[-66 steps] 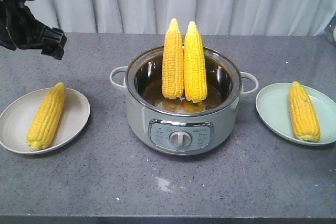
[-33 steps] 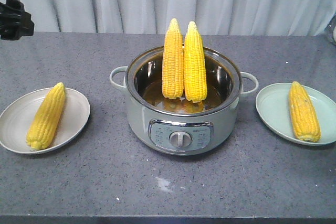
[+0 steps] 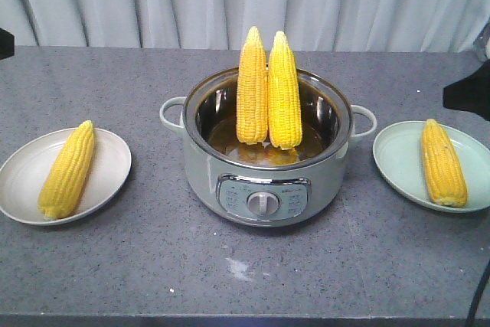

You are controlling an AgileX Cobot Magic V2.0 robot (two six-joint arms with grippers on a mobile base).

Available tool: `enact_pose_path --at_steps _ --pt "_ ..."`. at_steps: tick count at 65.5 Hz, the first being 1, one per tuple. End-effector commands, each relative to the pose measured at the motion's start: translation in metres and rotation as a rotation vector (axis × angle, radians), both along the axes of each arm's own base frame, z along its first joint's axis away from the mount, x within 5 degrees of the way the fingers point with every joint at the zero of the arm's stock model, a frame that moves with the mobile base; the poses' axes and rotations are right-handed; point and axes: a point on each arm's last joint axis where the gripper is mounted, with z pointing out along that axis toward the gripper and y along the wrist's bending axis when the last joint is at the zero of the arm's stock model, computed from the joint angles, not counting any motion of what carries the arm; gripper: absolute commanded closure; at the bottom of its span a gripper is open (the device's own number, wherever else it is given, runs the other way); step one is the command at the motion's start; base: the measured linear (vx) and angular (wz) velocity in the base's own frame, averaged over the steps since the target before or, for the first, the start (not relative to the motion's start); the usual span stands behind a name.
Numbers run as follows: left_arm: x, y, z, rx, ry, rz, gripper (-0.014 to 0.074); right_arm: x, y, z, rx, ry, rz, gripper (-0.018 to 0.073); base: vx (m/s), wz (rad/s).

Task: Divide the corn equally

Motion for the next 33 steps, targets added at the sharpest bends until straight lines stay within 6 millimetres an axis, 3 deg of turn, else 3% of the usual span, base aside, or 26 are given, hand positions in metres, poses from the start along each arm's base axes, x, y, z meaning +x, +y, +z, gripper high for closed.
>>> enact_pose_path --at_steps 1,22,33 --pt "-0.004 0.000 0.017 -0.024 -0.114 0.001 0.0004 0.018 0.012 0.014 0.024 -0.089 0.062 -0.0034 0.00 0.00" --pt "-0.004 0.000 0.017 -0.024 -0.109 0.001 0.0004 0.107 0.086 0.013 -0.011 -0.092 0.256 -0.0034 0.00 0.00" --pt "-0.005 0.000 0.016 -0.023 -0.100 0.002 0.0004 0.141 0.115 0.009 -0.028 -0.096 0.305 -0.0034 0.00 0.00"
